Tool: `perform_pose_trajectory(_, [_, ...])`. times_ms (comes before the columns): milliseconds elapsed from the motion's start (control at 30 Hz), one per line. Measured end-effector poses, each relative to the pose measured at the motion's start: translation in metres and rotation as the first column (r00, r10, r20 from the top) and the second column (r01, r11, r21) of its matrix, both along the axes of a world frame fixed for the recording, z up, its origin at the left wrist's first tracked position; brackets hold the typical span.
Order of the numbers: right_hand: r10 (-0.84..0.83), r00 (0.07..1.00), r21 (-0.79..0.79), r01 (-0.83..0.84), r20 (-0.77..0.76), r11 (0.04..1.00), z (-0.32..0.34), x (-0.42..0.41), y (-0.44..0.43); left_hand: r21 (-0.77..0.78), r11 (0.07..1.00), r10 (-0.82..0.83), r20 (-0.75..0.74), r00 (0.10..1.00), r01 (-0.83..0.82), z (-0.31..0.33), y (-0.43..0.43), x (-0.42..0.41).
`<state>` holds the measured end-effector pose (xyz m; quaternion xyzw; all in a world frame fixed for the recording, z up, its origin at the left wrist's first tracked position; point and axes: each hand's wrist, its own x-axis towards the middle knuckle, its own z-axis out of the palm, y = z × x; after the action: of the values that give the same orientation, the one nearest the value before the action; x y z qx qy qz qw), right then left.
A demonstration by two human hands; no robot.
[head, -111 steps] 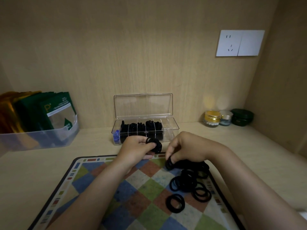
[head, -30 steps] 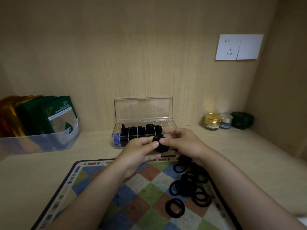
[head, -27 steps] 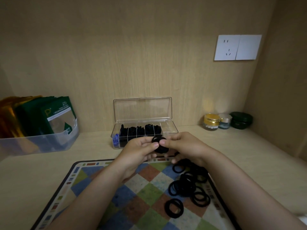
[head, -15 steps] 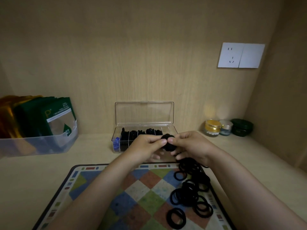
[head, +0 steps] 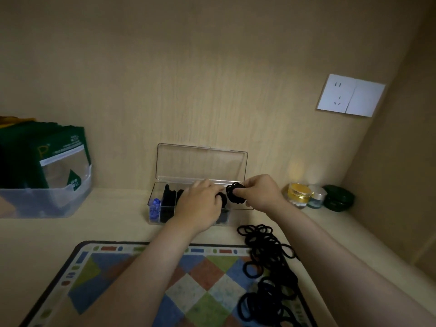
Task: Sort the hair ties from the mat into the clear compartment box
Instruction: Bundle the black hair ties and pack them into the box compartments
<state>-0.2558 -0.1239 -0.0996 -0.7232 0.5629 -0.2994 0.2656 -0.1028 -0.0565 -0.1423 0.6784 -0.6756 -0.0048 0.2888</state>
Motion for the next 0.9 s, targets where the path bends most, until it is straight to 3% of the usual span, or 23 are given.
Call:
perform_pose_trajectory(200, [0.01,0.956,-0.112,-0.045,-0.293,0.993,-0.003,0.016,-0.008,0.035,0.999,-0.03,-0.015,0.999,0.03,-0.002,-0.003,0.003])
perform_pose_trajectory(367, [-0.017,0.75,-0.08,-0.048,-0.661,0.996,-0.003,0.029,-0.006,0.034,0.996,-0.081,-0.023,0.996,0.081,-0.003,-0.001,0.006])
perform_pose_trajectory(600, [0.241,0.735,0.085,-0.244,-0.633,0.966,0.013,0.014,-0.007,0.077,0.99,-0.122,0.082,0.989,0.115,-0.003,0.001,0.004])
perform_pose_trajectory(767, [0.237,0.795,-0.066,-0.327,-0.558,0.943,0.016,0.001,0.011,0.06,0.991,-0.122,0.067,0.99,0.118,-0.003,0.002,0.003])
perform_pose_trajectory(900, [0.162,0.631,-0.148,-0.408,-0.759,0.901,-0.001,0.0,0.019,-0.073,0.99,-0.119,0.003,0.993,0.119,-0.005,0.004,0.003])
